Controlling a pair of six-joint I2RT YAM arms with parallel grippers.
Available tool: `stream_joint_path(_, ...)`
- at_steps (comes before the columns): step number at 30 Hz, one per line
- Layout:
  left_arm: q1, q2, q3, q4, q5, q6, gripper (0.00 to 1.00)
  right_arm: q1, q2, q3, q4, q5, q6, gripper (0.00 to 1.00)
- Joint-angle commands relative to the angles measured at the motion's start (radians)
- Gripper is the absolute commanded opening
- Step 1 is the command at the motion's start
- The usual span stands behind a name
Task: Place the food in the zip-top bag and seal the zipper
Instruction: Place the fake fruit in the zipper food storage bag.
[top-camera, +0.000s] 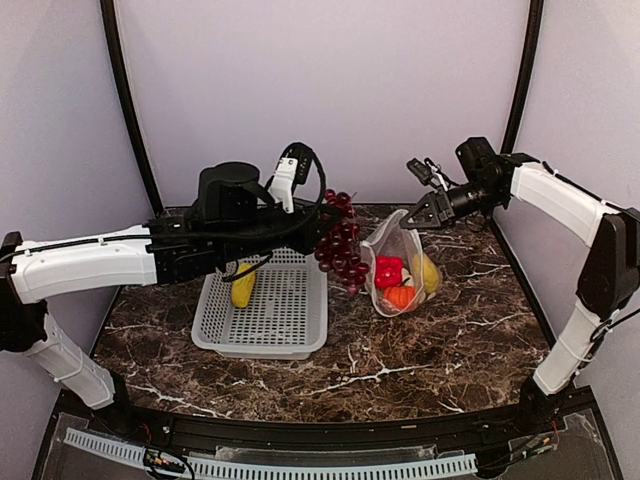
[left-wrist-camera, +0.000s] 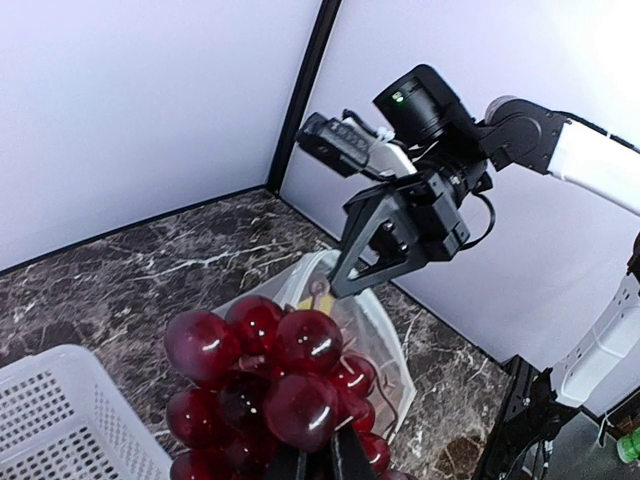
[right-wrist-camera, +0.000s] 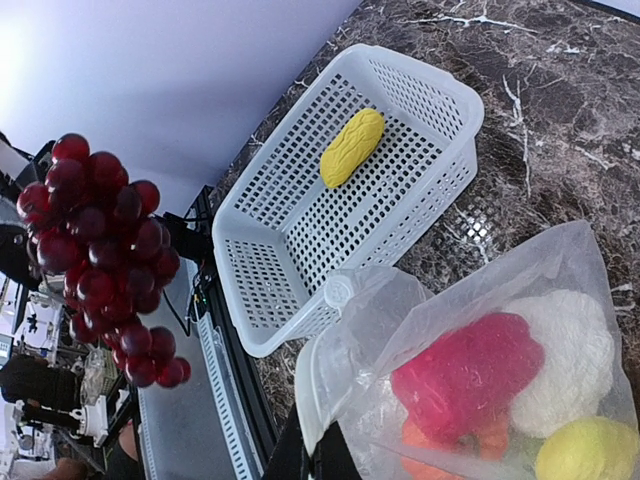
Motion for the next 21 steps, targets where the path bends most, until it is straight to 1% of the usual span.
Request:
stream_joint_path(1, -0.032, 0.107, 0.079, 0.227, 0.013, 0.019, 0.01, 0.008, 0.009, 0.038, -0.006, -0.069, 0.043, 0.00)
stream_joint_path(4, -0.056, 0.184, 0.129, 0.294, -0.006, 0.055, 0.01, 0.007, 0.011, 0.038, -0.001, -0.104, 0.070, 0.00)
stream_joint_path(7, -0.088, 0.280, 0.180, 0.375, -0.070, 0.147, 0.01, 0.006, 0.006, 0.048, -0.002, -0.140, 0.089, 0.00)
stream_joint_path(10, -0.102, 0.368, 0.207, 0.429, -0.145, 0.228, 0.01, 0.005, -0.009, 0.052, -0.002, -0.163, 0.118, 0.00)
stream_joint_path(13, -0.104, 0.433, 0.209, 0.505, -0.168, 0.284, 0.01, 0.005, -0.034, 0.036, 0.010, -0.175, 0.136, 0.00)
stream_joint_path(16, -0.110, 0.517, 0.210, 0.554, -0.169, 0.297, 0.01, 0.005, -0.056, 0.018, 0.026, -0.172, 0.147, 0.00)
stream_joint_path(21, -0.121, 0.617, 0.227, 0.550, -0.182, 0.309, 0.01, 0.004, -0.079, -0.006, 0.044, -0.182, 0.164, 0.00)
